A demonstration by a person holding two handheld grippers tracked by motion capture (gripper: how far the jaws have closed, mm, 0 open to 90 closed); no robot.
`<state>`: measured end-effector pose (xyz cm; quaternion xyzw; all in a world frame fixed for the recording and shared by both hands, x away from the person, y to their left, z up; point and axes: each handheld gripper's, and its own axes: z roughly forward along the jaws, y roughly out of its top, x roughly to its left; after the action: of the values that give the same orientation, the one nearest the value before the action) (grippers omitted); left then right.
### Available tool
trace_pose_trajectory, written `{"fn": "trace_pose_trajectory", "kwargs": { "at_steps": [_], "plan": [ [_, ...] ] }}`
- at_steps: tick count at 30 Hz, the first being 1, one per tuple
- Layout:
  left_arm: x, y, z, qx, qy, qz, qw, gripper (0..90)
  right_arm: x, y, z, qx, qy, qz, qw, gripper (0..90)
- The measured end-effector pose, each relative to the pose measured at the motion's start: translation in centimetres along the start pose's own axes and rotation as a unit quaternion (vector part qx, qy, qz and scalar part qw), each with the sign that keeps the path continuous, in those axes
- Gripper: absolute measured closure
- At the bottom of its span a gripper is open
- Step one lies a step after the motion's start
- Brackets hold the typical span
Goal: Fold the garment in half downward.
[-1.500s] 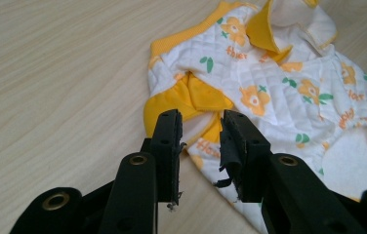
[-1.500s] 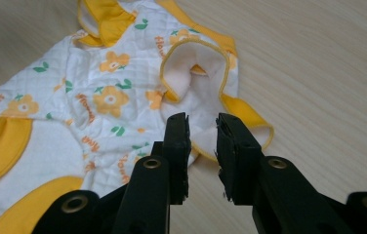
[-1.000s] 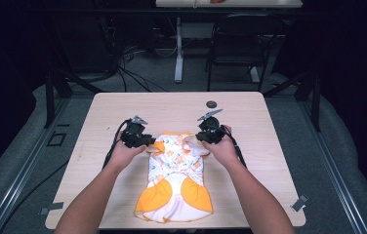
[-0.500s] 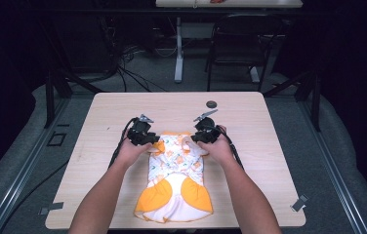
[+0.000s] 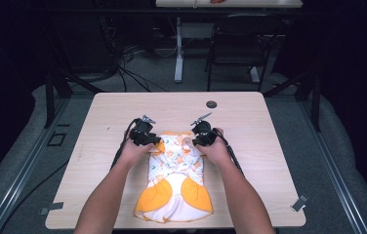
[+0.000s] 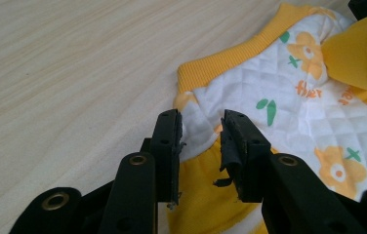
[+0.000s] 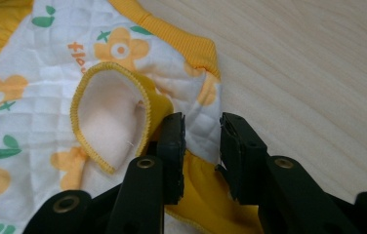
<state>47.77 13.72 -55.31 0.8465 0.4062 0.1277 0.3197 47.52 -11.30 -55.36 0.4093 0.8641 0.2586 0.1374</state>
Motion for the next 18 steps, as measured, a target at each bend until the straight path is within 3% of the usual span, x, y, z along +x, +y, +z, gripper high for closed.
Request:
{"fn": "trace_pose_trajectory", "kwargs": {
  "at_steps": [5, 14, 18],
  "plan": [
    [-0.2, 0.0, 0.7, 0.007, 0.004, 0.006, 1.0000, 68.4, 0.0, -0.2, 0.4, 0.013, -0.001, -0.003, 0.9999, 72.7],
    [-0.2, -0.3, 1.3, 0.021, 0.005, 0.009, 0.9997, 72.4, 0.1, -0.4, 0.6, 0.003, 0.008, 0.002, 1.0000, 77.8],
    [-0.1, -0.5, 1.4, 0.016, 0.002, 0.000, 0.9999, 73.3, 0.1, -0.4, 0.6, 0.004, 0.012, 0.004, 0.9999, 80.3]
  ]
}}
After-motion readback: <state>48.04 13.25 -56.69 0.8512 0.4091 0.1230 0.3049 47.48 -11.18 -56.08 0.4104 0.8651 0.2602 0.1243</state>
